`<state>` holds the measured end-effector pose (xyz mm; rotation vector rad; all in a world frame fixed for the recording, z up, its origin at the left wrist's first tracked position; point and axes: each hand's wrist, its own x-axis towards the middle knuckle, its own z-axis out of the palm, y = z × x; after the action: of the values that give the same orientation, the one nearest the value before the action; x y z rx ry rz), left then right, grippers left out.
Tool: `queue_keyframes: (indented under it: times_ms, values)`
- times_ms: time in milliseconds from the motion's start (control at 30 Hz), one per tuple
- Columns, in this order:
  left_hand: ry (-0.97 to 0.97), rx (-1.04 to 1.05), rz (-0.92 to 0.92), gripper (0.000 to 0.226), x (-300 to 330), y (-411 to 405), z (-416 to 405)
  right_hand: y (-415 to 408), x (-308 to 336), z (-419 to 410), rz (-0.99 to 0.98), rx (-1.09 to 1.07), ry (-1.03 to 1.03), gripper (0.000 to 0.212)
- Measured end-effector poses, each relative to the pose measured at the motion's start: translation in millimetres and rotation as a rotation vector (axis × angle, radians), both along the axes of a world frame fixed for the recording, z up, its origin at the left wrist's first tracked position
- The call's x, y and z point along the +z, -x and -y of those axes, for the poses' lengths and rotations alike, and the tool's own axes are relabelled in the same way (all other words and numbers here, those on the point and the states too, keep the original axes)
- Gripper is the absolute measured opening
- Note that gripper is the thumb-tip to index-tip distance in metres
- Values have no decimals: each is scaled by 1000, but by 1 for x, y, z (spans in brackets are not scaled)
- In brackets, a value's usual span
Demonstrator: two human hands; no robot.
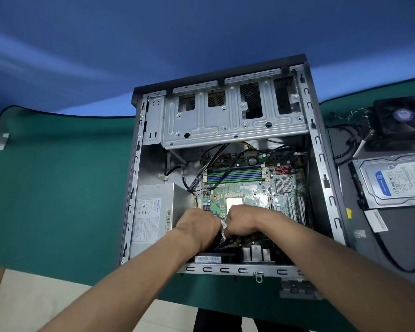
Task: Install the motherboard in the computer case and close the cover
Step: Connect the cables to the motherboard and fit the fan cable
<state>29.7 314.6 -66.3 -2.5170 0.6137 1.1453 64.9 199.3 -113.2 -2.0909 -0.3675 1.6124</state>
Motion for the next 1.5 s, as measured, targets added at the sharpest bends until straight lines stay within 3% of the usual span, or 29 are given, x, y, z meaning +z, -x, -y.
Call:
queue_keyframes:
  times_ms: [633, 1100, 1500]
  values:
    - [-1, 51, 75, 16, 0, 4, -5, -3, 4, 2, -55, 38, 65, 14]
    - [37, 47, 3, 12, 2, -2, -3, -2, 4, 0, 62, 87, 50, 11]
    - [11, 24, 36, 24, 2, 2, -2, -3, -1, -1, 18, 40, 33, 12]
